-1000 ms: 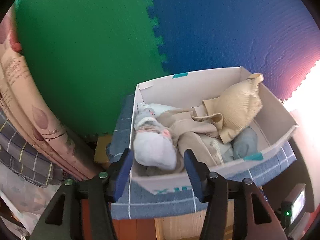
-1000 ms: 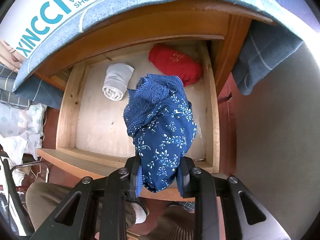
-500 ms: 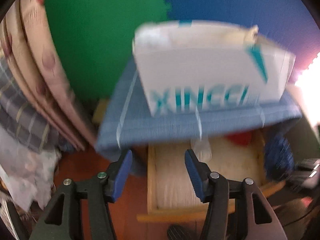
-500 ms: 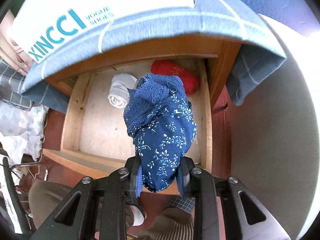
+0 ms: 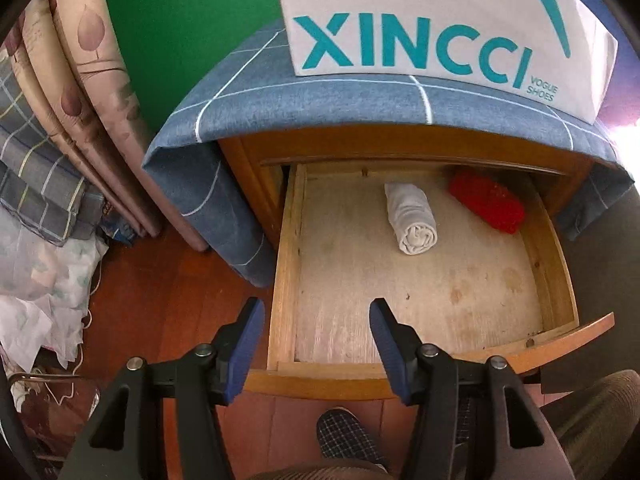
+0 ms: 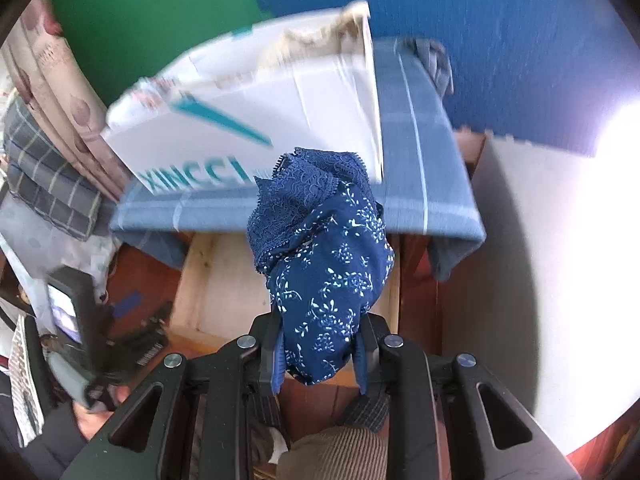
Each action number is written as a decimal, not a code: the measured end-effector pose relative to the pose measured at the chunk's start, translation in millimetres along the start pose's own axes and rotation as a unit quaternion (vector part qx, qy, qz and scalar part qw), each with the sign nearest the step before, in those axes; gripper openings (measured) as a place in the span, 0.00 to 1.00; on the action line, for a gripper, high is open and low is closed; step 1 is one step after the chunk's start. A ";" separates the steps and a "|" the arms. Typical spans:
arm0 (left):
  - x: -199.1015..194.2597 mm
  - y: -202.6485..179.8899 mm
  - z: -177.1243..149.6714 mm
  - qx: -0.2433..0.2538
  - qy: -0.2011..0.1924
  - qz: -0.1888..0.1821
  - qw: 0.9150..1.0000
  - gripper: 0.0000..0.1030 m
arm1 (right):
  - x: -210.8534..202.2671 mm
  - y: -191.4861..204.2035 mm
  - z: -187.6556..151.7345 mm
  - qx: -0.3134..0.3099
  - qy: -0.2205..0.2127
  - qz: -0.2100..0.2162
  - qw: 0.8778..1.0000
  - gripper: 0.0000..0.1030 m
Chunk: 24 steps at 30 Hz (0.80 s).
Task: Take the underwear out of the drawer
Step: 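Release the dark-blue underwear into the white box with the right gripper while the left gripper returns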
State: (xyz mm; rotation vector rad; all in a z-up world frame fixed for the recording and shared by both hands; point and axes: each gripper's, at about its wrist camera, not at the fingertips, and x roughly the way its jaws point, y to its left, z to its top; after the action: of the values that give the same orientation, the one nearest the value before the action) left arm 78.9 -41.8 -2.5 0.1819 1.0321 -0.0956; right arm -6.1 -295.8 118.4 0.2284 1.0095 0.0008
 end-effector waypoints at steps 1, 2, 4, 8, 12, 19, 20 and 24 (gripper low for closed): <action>0.2 0.6 -0.5 -0.003 0.000 -0.002 1.000 0.54 | -8.1 1.8 4.3 -0.002 -0.007 0.000 1.000 0.24; 1.7 1.3 -1.1 -0.005 0.002 -0.005 1.000 0.54 | -16.5 3.2 9.0 -0.005 -0.017 -0.001 1.000 0.24; 4.9 3.5 -2.6 -0.013 0.009 -0.008 1.000 0.54 | -29.7 8.4 18.3 -0.010 -0.033 0.002 0.999 0.24; 8.0 6.8 -1.7 -0.022 0.014 -0.010 1.000 0.54 | -48.4 19.9 42.7 -0.018 -0.057 0.007 0.998 0.24; 8.4 6.8 -2.3 -0.022 0.015 -0.014 1.000 0.54 | -60.0 33.3 64.5 -0.030 -0.075 0.006 0.997 0.24; 11.8 9.3 -2.4 -0.029 0.020 -0.015 0.999 0.54 | -53.0 55.3 102.6 -0.047 -0.080 0.003 0.996 0.24; 11.5 10.2 -2.7 -0.032 0.019 -0.016 0.999 0.54 | -50.6 58.3 108.5 -0.050 -0.079 0.000 0.996 0.24; 12.5 16.5 -3.1 -0.049 0.020 -0.028 0.998 0.54 | -37.9 68.4 126.6 -0.060 -0.071 -0.006 0.996 0.24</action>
State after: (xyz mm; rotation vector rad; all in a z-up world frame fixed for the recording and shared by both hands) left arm 85.3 -25.0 -13.1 0.0669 1.0795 -0.0926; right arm 87.0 -257.0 227.8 0.1112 0.8655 0.0330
